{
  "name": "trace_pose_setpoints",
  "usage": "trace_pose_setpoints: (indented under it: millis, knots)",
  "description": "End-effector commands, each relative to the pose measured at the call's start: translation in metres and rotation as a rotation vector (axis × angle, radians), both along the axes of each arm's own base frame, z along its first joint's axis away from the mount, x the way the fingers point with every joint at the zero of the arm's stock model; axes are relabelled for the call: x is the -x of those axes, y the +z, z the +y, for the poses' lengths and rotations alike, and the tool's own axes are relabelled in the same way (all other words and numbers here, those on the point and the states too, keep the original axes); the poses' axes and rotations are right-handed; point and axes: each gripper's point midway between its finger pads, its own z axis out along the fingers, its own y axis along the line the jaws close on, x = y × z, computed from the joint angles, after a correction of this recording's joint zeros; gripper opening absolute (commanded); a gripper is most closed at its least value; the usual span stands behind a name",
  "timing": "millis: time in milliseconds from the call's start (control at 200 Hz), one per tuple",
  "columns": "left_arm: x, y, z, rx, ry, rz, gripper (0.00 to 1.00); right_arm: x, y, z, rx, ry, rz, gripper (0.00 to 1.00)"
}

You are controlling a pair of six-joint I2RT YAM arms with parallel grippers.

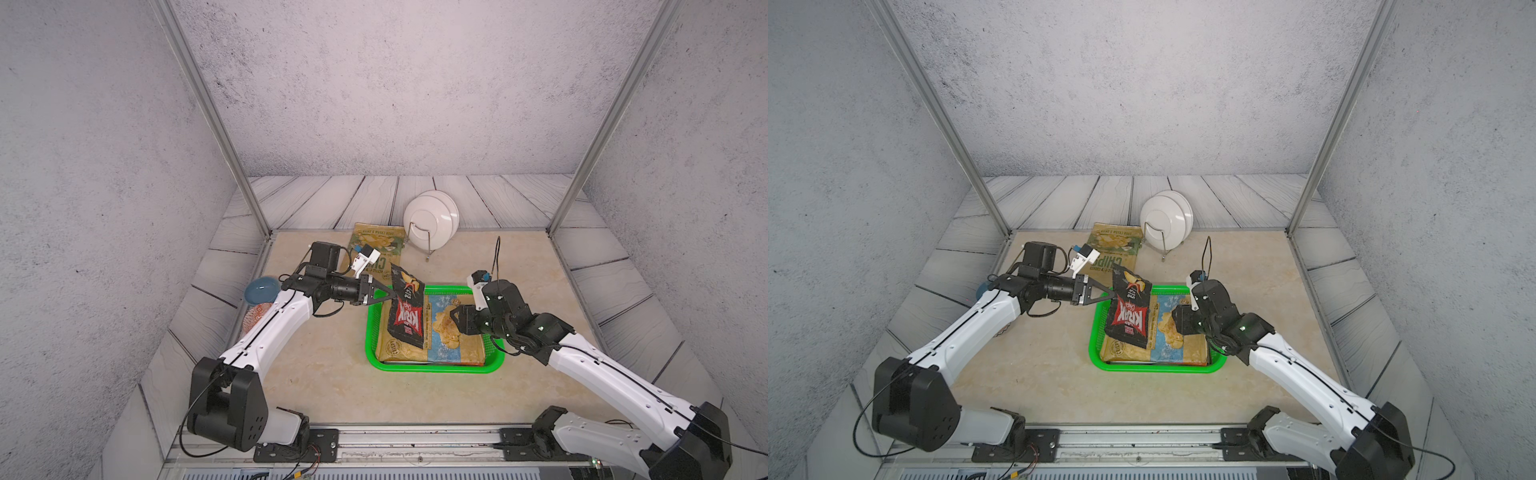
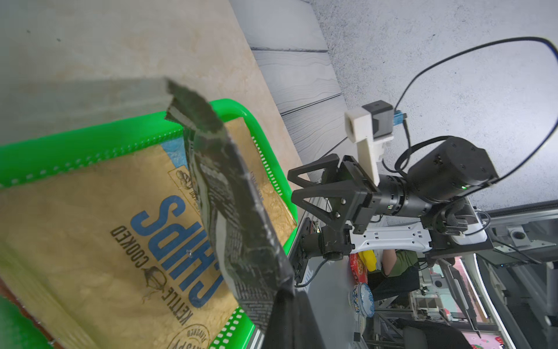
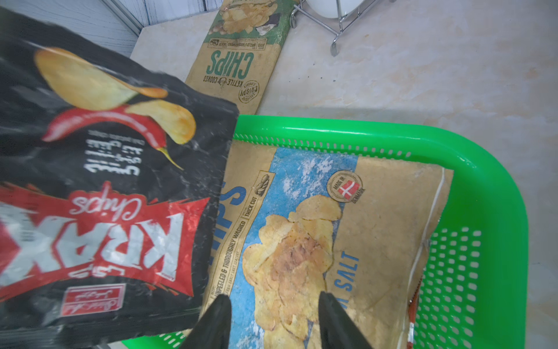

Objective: Put the potato chips into the basket
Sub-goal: Pick up the potato chip from the center of the board, then place the potato chip in the basket.

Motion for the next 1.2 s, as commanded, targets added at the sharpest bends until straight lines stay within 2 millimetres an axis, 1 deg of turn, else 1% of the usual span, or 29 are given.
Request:
trace_pose_setpoints:
  millis: [0,65,200,245,330,390,475,525,560,590,661,761,841,901,1026,1116,1196]
  knots:
    - [-0.001,-0.023,0.001,-0.066,-0.013,-0.015,0.0,-0.002,0.006,0.003,-0.007,0.013,-0.008,0.51]
    - [0.0,-0.038,0.006,-0.126,-0.022,-0.023,0.0,-0.002,0.004,0.004,-0.006,0.022,-0.007,0.51]
    - [0.005,-0.059,0.014,-0.218,-0.044,-0.031,0.0,-0.001,0.001,0.007,-0.011,0.041,0.003,0.51]
    - [0.005,-0.065,0.018,-0.256,-0.049,-0.046,0.04,0.0,0.0,0.009,-0.013,0.05,0.006,0.51]
    - [0.006,-0.071,0.025,-0.326,-0.068,-0.085,0.21,-0.001,-0.002,0.015,-0.025,0.072,0.015,0.51]
    - [0.008,-0.072,0.029,-0.36,-0.089,-0.114,0.3,0.0,-0.004,0.022,-0.04,0.1,0.03,0.51]
    - [0.008,-0.072,0.036,-0.414,-0.102,-0.154,0.5,0.001,-0.007,0.032,-0.061,0.137,0.06,0.51]
    - [0.006,-0.072,0.041,-0.453,-0.1,-0.184,0.64,0.002,-0.009,0.037,-0.066,0.157,0.085,0.51]
    - [0.004,-0.071,0.045,-0.482,-0.093,-0.209,0.69,0.003,-0.01,0.039,-0.065,0.167,0.102,0.51]
    - [0.001,-0.069,0.049,-0.51,-0.085,-0.232,0.77,0.003,-0.011,0.041,-0.064,0.173,0.113,0.51]
    - [-0.006,-0.066,0.058,-0.57,-0.058,-0.286,0.86,0.003,-0.013,0.046,-0.076,0.184,0.128,0.51]
    - [-0.014,-0.057,0.064,-0.61,-0.026,-0.348,0.88,0.002,-0.014,0.051,-0.094,0.192,0.135,0.51]
    - [-0.018,-0.054,0.066,-0.627,-0.008,-0.37,0.87,0.002,-0.015,0.054,-0.105,0.199,0.142,0.51]
    - [-0.017,-0.053,0.065,-0.619,-0.026,-0.373,0.84,0.002,-0.017,0.055,-0.113,0.203,0.15,0.51]
    - [-0.011,-0.06,0.058,-0.583,-0.072,-0.345,0.77,0.004,-0.029,0.057,-0.113,0.204,0.187,0.51]
    - [-0.01,-0.066,0.055,-0.567,-0.077,-0.319,0.67,0.007,-0.039,0.058,-0.117,0.201,0.213,0.51]
    - [-0.01,-0.072,0.051,-0.554,-0.087,-0.309,0.66,0.01,-0.048,0.056,-0.108,0.196,0.234,0.51]
